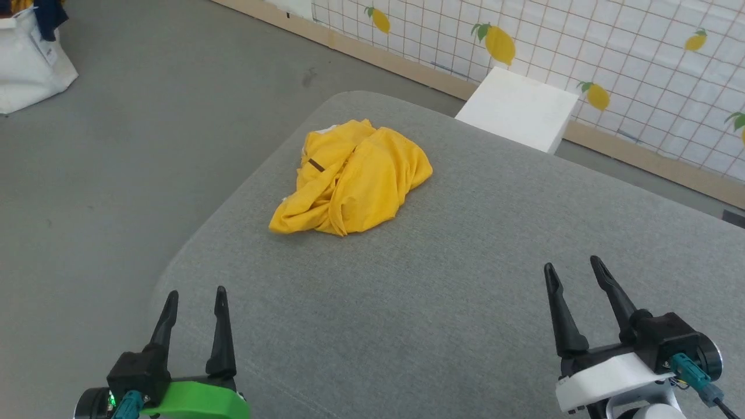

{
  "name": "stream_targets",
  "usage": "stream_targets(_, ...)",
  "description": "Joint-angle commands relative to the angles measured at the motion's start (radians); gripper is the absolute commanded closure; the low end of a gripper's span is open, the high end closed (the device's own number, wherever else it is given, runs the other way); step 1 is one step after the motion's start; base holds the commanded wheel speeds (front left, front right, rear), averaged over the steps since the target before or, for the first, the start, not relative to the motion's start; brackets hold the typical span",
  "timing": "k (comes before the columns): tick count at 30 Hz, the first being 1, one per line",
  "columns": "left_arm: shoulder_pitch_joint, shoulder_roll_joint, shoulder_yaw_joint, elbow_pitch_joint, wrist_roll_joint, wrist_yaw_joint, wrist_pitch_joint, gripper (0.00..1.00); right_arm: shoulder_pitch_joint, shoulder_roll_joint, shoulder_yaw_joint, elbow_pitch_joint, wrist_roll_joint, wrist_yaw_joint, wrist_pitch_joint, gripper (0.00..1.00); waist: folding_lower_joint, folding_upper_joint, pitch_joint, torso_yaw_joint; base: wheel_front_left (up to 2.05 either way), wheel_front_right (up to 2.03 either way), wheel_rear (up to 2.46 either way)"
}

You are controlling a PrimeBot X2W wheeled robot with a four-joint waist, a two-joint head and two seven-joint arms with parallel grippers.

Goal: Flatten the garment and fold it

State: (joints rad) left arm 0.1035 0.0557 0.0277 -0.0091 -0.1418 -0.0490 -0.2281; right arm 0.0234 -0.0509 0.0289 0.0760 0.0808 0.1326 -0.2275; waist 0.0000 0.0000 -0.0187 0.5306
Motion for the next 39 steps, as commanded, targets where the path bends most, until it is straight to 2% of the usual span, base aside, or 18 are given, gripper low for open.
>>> stream_targets(1, 0.013, -0.005, 0.005, 0.002, -0.005, -0.006, -0.012, 0.00, -0.006, 0.001, 0.003, 0.005, 0.014, -0.002, -0.012, 0.00, 0.0000, 0.0000, -0.003, 0.010, 0.00, 0.00, 0.00)
stream_targets(12, 0.022, -0.005, 0.006, -0.003, -0.030, -0.009, -0.034, 0.00, -0.004, 0.001, 0.008, 0.008, 0.016, -0.002, -0.034, 0.00, 0.0000, 0.0000, -0.003, 0.057, 0.00, 0.00, 0.00)
stream_targets(23, 0.006, -0.005, 0.004, -0.009, -0.041, -0.005, -0.034, 0.00, -0.009, 0.001, -0.004, 0.000, 0.011, -0.002, -0.034, 0.00, 0.0000, 0.0000, 0.010, 0.064, 0.00, 0.00, 0.00)
stream_targets(28, -0.068, -0.001, -0.001, -0.033, -0.034, -0.036, -0.034, 0.00, -0.012, 0.001, -0.016, -0.013, 0.002, -0.002, -0.034, 0.00, 0.0000, 0.0000, 0.027, 0.070, 0.00, 0.00, 0.00)
stream_targets(32, -0.188, 0.054, -0.030, -0.025, -0.024, -0.061, -0.026, 0.00, -0.023, 0.001, -0.029, -0.038, -0.019, -0.002, -0.034, 0.00, 0.0000, 0.0000, 0.061, 0.067, 0.00, 0.00, 0.00)
stream_targets(39, -0.485, 0.168, -0.095, -0.025, -0.054, -0.077, 0.160, 0.00, -0.073, 0.001, -0.024, -0.090, -0.086, -0.002, -0.034, 0.00, 0.0000, 0.0000, 0.169, 0.033, 0.00, 0.00, 0.00)
